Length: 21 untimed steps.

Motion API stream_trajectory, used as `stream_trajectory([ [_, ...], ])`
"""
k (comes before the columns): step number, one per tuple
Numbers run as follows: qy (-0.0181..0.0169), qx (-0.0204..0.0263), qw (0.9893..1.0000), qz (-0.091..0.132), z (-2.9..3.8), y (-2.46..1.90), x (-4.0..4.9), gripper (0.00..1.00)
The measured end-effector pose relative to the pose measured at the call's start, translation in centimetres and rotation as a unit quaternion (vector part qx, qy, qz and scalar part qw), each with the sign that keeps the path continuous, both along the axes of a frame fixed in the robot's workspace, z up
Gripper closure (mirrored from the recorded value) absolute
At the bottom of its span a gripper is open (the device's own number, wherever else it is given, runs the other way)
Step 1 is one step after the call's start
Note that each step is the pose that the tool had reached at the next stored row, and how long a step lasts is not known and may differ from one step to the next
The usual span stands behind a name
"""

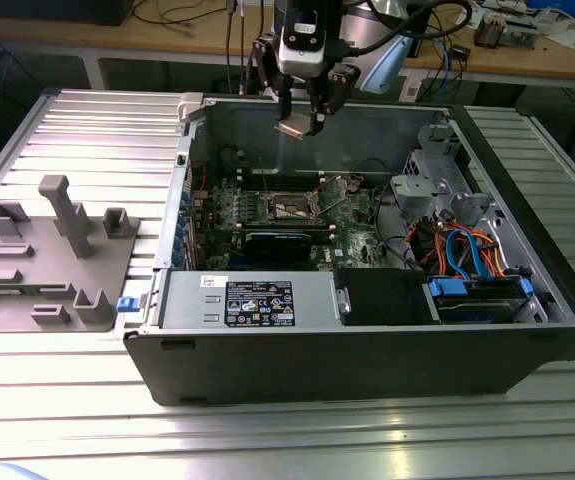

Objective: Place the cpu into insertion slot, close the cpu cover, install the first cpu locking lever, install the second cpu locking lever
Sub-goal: 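Place the cpu into insertion slot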

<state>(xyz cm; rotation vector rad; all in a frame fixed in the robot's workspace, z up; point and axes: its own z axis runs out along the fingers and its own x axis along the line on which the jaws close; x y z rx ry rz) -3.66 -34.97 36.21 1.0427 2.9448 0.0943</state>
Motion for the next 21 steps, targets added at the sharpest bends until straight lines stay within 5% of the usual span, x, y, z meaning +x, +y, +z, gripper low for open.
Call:
stream_trajectory([
  [15,0.0014,-0.0005,0.9987,-0.052,-0.13,0.00,0.01,0.46],
  [21,0.0018,-0.0009,0.9968,-0.080,-0.20,0.00,0.01,0.46],
])
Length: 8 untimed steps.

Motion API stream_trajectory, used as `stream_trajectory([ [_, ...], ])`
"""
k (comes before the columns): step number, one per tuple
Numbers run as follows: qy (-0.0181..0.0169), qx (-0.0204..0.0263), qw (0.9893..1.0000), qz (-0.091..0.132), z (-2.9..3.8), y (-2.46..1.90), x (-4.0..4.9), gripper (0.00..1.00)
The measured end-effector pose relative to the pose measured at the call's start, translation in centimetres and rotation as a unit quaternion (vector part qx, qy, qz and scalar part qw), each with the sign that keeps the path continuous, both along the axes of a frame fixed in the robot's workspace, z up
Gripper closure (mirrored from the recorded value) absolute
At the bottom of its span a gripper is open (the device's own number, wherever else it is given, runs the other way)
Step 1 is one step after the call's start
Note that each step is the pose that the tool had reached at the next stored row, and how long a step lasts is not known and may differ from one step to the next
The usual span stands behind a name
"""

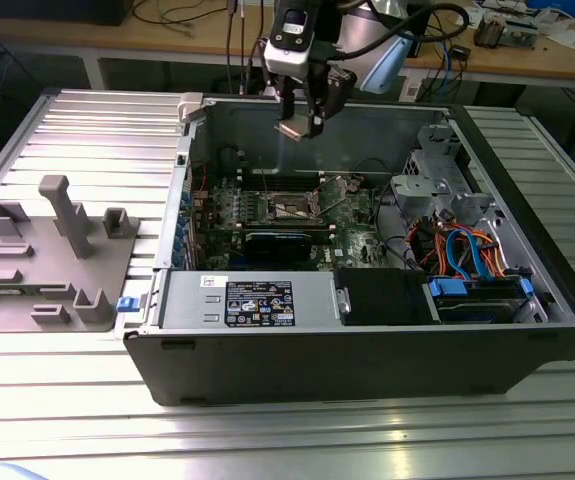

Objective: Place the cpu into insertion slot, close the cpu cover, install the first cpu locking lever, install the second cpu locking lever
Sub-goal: 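Place the cpu into insertion slot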

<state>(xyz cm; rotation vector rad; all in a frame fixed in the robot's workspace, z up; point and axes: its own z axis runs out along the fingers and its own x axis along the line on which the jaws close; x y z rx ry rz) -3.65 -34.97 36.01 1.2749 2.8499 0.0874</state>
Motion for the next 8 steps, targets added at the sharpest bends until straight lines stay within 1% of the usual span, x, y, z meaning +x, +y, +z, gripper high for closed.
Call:
stream_trajectory([
  [8,0.0002,-0.0010,0.9996,-0.029,-0.09,0.00,0.01,0.46],
])
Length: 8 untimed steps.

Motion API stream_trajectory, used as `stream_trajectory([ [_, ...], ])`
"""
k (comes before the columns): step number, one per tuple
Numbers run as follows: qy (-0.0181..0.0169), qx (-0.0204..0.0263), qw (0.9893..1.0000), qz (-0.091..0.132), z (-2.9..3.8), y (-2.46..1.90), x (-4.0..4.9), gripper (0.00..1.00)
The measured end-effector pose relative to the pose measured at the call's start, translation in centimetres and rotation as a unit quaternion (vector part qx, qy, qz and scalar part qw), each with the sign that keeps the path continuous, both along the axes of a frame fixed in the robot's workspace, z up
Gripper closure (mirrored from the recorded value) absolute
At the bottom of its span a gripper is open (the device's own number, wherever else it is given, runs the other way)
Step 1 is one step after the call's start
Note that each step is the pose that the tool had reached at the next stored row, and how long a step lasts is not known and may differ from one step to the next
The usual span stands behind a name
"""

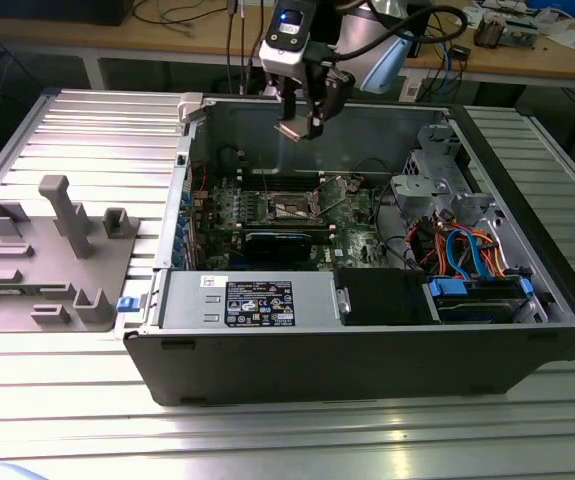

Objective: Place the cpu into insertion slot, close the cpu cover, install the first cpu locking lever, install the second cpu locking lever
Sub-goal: 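Place the cpu into insertion slot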

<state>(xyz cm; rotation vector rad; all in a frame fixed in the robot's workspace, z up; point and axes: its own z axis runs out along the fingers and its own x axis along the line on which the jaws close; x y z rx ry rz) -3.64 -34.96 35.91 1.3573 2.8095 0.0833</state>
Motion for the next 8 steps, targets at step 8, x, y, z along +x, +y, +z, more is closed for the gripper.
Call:
stream_trajectory([
  [8,0.0003,-0.0014,0.9997,-0.026,-0.08,0.00,0.02,0.46],
])
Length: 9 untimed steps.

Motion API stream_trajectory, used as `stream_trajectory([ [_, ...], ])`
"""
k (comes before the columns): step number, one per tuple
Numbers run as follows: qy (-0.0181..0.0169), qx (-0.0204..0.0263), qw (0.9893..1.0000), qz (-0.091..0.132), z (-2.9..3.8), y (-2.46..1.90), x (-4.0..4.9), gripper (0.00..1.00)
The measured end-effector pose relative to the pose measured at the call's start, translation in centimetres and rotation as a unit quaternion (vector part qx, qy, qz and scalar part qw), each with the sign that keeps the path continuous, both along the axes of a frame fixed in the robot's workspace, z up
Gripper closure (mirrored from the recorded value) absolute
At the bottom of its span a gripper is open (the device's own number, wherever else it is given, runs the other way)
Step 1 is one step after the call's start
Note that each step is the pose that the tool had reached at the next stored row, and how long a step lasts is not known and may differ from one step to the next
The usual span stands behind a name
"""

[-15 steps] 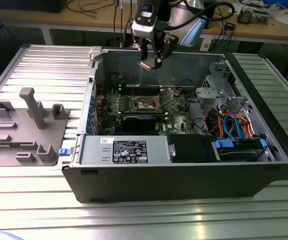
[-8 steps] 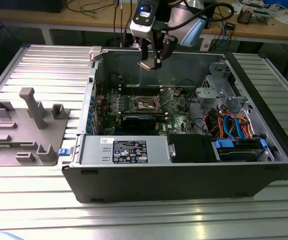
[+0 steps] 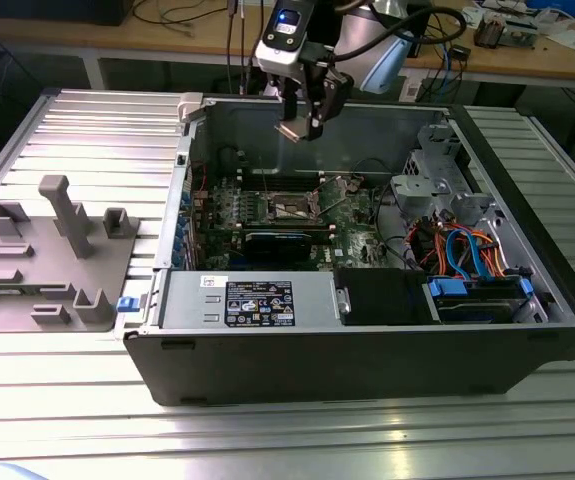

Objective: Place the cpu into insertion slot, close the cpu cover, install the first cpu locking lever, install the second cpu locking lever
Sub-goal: 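Place the cpu into insertion slot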

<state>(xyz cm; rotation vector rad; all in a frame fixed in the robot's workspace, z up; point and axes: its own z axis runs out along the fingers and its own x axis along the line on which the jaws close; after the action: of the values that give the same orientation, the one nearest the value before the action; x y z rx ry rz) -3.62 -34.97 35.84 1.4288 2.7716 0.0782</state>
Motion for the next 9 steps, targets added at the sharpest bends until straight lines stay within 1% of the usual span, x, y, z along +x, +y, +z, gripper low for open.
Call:
stream_trajectory([
  [6,0.0002,-0.0006,0.9997,-0.022,-0.06,0.00,0.01,0.46],
  [9,0.0002,-0.0005,0.9997,-0.025,-0.06,0.00,0.01,0.46],
])
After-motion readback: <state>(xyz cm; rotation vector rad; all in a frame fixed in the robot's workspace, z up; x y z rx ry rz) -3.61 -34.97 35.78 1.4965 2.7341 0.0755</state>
